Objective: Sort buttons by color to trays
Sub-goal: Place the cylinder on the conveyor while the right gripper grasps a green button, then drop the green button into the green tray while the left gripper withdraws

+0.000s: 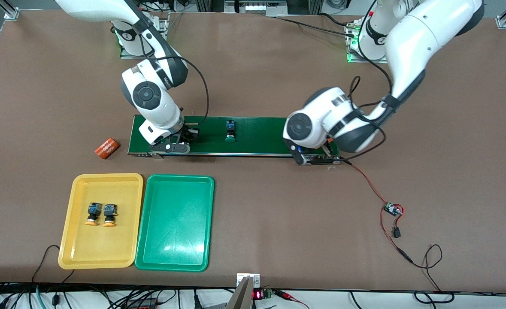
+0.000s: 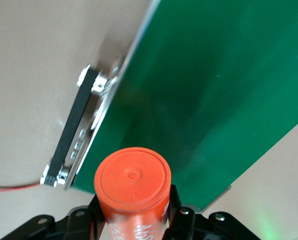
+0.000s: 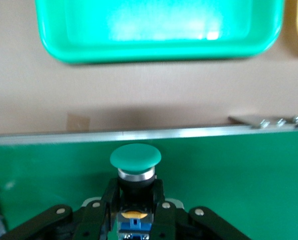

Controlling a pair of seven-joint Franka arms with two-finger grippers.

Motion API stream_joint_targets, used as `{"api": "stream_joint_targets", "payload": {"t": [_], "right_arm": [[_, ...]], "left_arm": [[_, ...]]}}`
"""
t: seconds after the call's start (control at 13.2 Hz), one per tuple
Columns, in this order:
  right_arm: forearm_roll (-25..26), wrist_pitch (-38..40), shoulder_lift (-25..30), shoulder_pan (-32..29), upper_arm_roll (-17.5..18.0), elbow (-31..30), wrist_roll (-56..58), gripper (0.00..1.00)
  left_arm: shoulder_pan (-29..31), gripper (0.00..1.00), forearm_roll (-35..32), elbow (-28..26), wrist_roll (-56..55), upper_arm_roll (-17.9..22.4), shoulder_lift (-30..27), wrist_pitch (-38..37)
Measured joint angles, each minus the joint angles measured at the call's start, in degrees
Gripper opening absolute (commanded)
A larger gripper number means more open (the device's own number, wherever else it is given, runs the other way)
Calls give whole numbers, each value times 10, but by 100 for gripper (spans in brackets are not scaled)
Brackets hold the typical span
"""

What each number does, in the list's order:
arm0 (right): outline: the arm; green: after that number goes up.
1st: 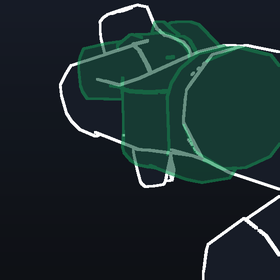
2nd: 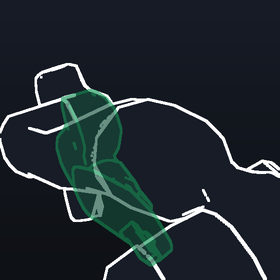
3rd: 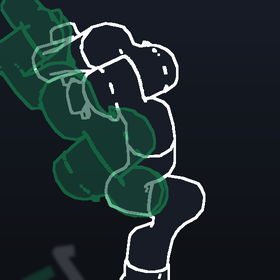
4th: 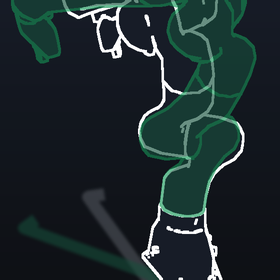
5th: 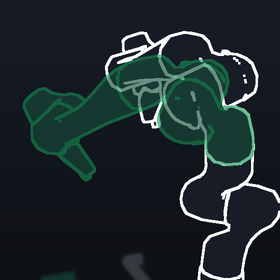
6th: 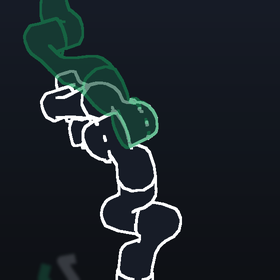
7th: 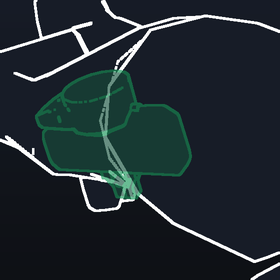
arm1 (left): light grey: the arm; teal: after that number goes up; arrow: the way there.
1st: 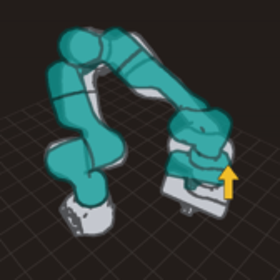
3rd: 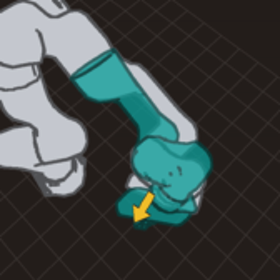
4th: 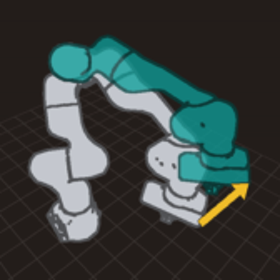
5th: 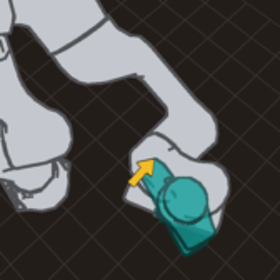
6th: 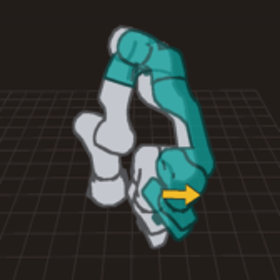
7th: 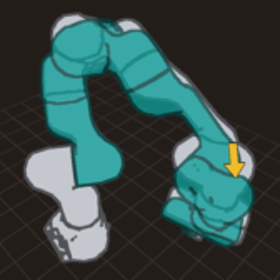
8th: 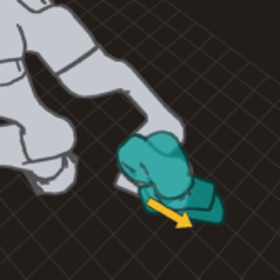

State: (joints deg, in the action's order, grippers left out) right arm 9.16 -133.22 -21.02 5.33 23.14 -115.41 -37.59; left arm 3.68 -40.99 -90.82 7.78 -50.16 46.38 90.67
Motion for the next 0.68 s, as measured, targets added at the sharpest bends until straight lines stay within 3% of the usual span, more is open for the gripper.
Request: {"api": "stream_joint_targets", "payload": {"t": [0.23, 0.3, 0.38, 0.68], "right_arm": [[3, 32, 7, -5, -13, 78, 28, 15], [3, 37, 8, -7, -21, 100, 46, 15], [3, 38, 7, -9, -33, 118, 66, 15], [3, 35, -55, -9, -80, 210, 111, 15]], "left_arm": [[-46, 26, -41, -27, 1, 0, 0, -6], [-49, 42, -47, -34, 1, 0, 0, -6], [-50, 99, -61, -40, 2, 0, 0, -6], [-55, 100, -83, -44, 3, -1, -4, -6]]}}
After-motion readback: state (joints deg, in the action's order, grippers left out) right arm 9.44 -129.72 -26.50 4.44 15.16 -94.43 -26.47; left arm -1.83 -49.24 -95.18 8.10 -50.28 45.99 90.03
